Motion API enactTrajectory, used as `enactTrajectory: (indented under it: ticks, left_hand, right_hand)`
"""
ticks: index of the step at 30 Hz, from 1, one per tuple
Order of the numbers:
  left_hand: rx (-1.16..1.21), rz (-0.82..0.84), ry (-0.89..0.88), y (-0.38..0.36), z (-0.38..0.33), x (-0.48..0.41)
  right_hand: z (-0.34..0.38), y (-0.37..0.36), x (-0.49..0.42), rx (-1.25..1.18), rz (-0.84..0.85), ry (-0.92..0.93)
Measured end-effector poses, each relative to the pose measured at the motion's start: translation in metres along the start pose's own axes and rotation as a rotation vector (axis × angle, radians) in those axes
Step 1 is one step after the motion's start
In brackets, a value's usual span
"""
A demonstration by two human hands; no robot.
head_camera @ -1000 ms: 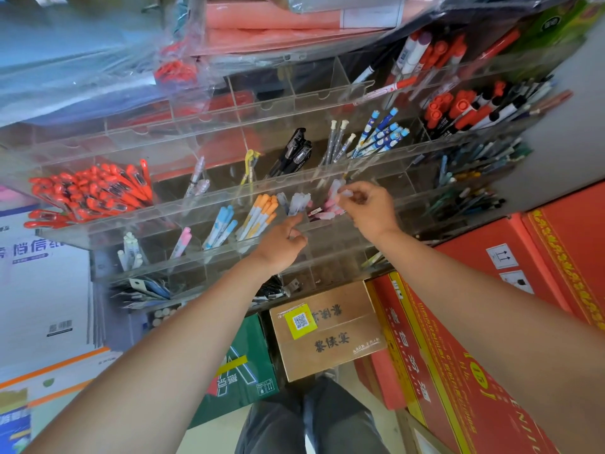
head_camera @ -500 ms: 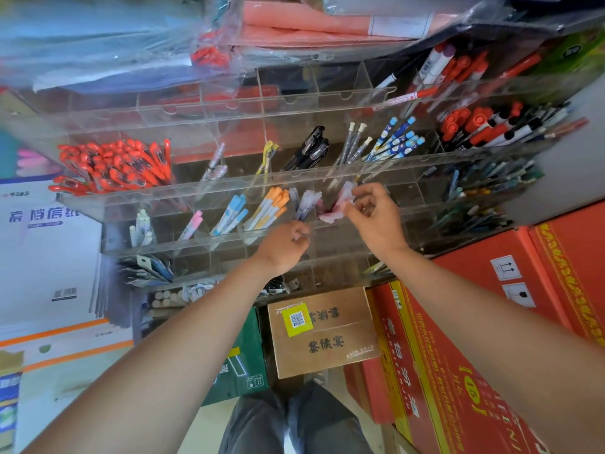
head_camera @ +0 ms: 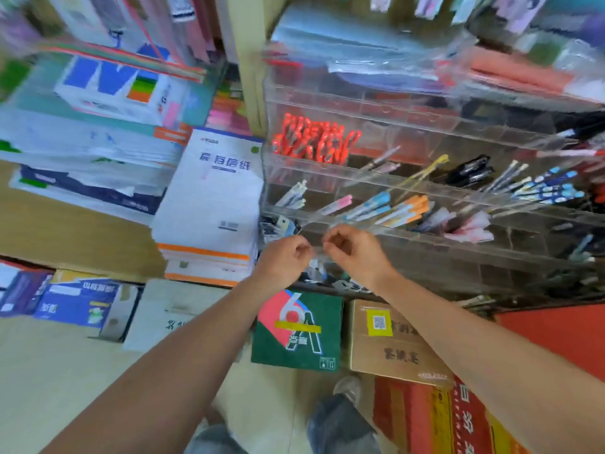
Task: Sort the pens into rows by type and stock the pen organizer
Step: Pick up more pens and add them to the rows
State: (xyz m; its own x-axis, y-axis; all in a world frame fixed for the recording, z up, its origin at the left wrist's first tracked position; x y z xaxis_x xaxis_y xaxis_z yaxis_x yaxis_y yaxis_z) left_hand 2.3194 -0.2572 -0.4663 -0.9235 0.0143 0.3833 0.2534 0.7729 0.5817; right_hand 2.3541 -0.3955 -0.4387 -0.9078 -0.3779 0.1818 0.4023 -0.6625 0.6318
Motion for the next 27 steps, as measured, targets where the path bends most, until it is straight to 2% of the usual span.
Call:
enactTrajectory:
  ticks: [3, 5, 10, 15, 20, 27]
  left_hand:
    - [-0.121, -0.156, 0.019, 0.067, 0.073, 0.041]
    - [-0.164, -0.204, 0.039, 0.110, 0.124, 0.071]
    - [-0.280, -0.178, 0.118, 0.198, 0.254, 0.149]
    - [-0.351, -0.093, 0.217, 0.263, 0.366, 0.203]
    - [-0.295, -0.124, 0.354, 0.326, 0.453, 0.223]
    - [-0.304, -0.176, 0.402, 0.434, 0.575, 0.187]
  right_hand:
    - [0.059, -0.076, -0.011, 0.086, 0.063, 0.049]
    - [0.105, -0.132, -0.016, 0.138, 0.116, 0.087]
    - [0.204, -0.273, -0.025, 0.289, 0.278, 0.155]
    - [0.270, -0.400, -0.040, 0.477, 0.516, 0.171]
    - [0.310, -0.495, -0.079, 0.601, 0.612, 0.210]
    - [0.378, -0.613, -0.178, 0.593, 0.638, 0.209]
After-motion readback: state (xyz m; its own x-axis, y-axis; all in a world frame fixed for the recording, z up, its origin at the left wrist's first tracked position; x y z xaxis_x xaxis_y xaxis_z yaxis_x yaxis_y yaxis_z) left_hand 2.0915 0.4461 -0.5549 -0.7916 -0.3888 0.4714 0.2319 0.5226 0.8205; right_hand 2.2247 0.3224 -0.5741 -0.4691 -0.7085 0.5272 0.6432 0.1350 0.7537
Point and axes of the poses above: each hand's wrist, its own x-axis away from the middle knuckle, its own y-axis out of the back of the hand, z = x × y, the point moved 7 cm from there along -x, towards the middle knuckle, and after that the axes turned 1 degree about -y, right-handed, at the moved point
